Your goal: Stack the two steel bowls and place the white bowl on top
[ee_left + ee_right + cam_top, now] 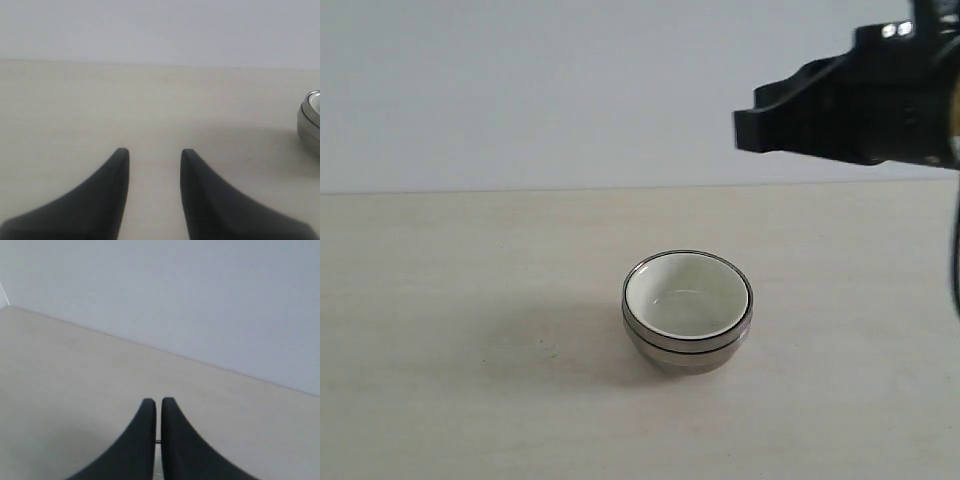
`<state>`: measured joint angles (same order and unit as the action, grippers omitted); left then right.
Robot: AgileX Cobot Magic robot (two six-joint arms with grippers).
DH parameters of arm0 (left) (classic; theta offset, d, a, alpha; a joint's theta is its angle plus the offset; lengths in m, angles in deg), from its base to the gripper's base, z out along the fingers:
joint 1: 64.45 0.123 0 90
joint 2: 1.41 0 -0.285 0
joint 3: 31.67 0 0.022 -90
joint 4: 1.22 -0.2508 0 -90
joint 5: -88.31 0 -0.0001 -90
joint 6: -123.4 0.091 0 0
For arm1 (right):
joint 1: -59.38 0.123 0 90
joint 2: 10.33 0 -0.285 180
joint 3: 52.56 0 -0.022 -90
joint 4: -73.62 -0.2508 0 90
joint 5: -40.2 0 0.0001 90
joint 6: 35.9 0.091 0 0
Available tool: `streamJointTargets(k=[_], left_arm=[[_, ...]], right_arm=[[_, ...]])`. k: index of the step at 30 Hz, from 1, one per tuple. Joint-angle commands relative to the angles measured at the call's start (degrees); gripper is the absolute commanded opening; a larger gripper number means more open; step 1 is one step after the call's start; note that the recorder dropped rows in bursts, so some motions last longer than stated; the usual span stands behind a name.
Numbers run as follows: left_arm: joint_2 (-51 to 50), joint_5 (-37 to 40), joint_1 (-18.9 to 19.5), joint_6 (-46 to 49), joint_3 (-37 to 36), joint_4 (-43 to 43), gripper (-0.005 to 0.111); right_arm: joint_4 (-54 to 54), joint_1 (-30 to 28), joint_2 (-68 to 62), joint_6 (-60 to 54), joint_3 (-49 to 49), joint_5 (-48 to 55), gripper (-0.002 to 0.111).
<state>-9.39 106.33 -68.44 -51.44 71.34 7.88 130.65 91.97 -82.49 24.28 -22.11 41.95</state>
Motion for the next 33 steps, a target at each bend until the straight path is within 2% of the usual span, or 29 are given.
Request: streamJointTargets(k=[1, 10, 17, 25, 33], left_arm=[[0.2, 0.0, 0.2, 0.4, -0.2, 0.1, 0.032], [0.2, 0.0, 0.2, 0.4, -0.2, 0.1, 0.032], [0.2, 0.0, 0.2, 0.4, -0.2, 0.1, 0.032], [0.2, 0.0, 0.2, 0.4, -0.2, 0.1, 0.032], [0.2, 0.0, 0.2, 0.4, -0.2, 0.1, 0.032]], right_arm=[[0.3, 0.0, 12.9, -0.8, 4.6, 1.7, 0.0], [-0.2, 0.0, 35.2, 2.1, 11.8, 1.6, 0.0], [-0.2, 0.0, 46.8, 2.4, 15.2, 3.8, 0.0], [-0.4, 0.0, 55.2, 2.3, 18.0, 5.2, 0.0], [-0.8, 0.0, 57.1, 2.3, 18.1, 8.1, 0.0]])
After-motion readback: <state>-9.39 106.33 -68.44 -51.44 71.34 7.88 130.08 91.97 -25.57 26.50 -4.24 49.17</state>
